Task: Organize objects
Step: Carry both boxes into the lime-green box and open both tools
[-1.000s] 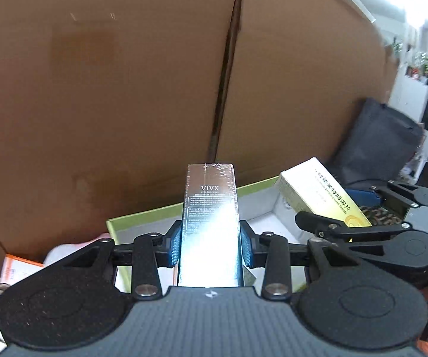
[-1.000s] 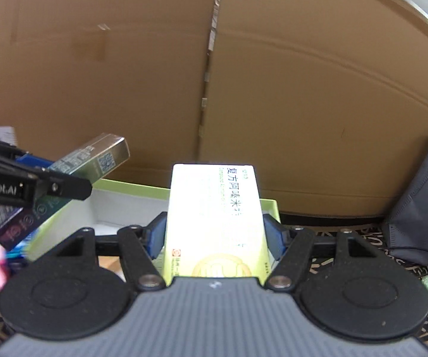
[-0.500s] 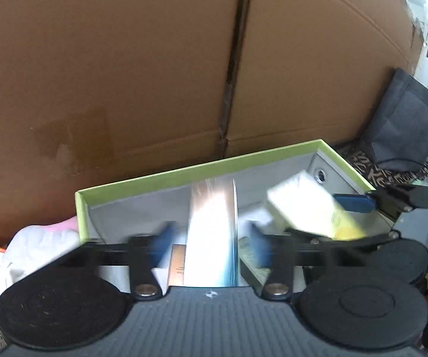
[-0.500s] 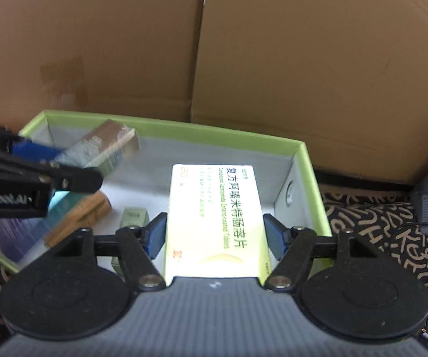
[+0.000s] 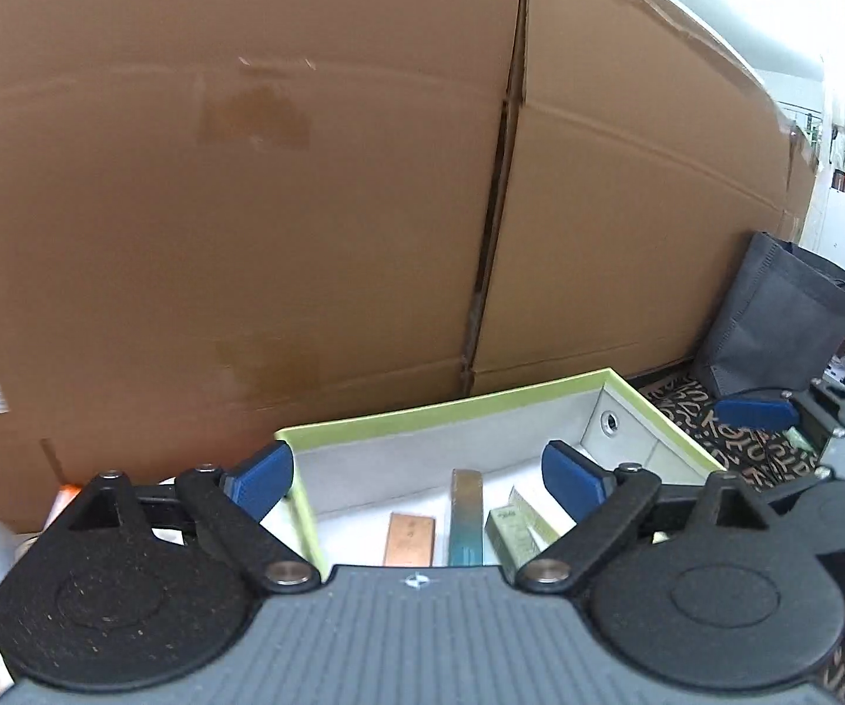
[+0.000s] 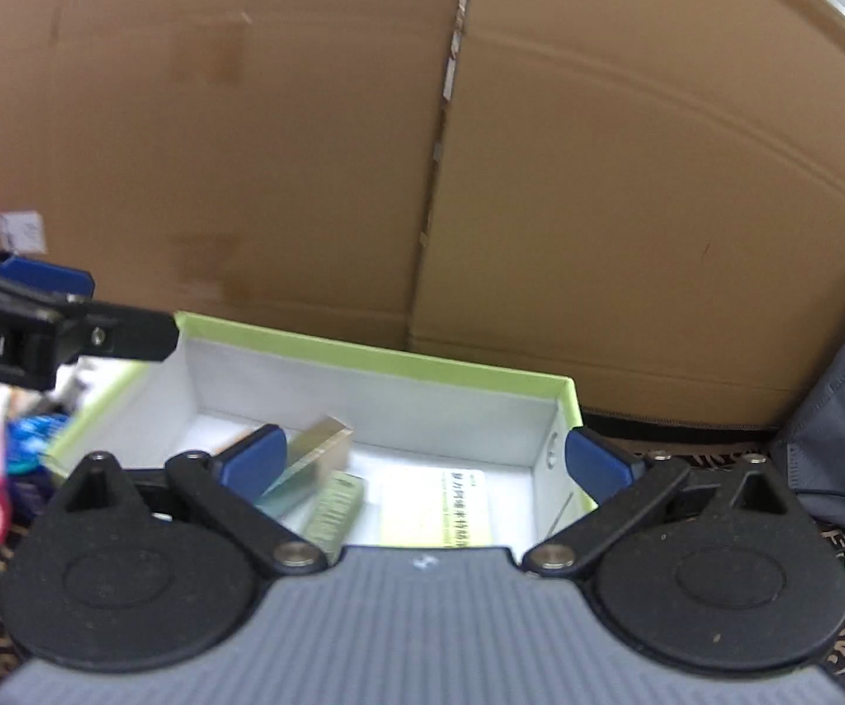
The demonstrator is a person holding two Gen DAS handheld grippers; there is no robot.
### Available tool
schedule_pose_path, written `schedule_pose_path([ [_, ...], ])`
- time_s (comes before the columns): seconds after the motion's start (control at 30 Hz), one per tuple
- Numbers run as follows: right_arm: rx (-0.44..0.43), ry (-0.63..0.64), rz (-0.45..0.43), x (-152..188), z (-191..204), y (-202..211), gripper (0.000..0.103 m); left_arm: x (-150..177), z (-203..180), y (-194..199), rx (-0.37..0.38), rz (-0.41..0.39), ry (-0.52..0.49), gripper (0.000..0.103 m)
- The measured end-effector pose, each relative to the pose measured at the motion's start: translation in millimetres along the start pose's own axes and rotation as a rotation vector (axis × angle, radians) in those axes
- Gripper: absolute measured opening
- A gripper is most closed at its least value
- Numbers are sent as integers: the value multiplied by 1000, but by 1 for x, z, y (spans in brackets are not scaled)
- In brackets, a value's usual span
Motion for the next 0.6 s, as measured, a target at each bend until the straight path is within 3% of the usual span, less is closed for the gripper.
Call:
schedule_pose_path([
  [0.23, -87, -13, -73, 7, 38, 49, 103, 30, 14, 53, -70, 10, -23, 96],
  [0.4, -142, -32, -89, 27, 67, 66, 103, 70, 41, 97, -117, 44, 6, 96],
  [0.6, -216, -25, -9, 69, 117, 60, 103, 126, 78, 122, -195, 126, 53, 96],
])
Point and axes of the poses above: each gripper's, at about its wrist camera, not at the fingertips, and y roughly against the way its jaws point, z to its left, x to its underside, the point moved 4 cm from there along -y, roughly the way its jaws point, and after that the axes turned 9 degrees about -y, right-handed, at the moved point
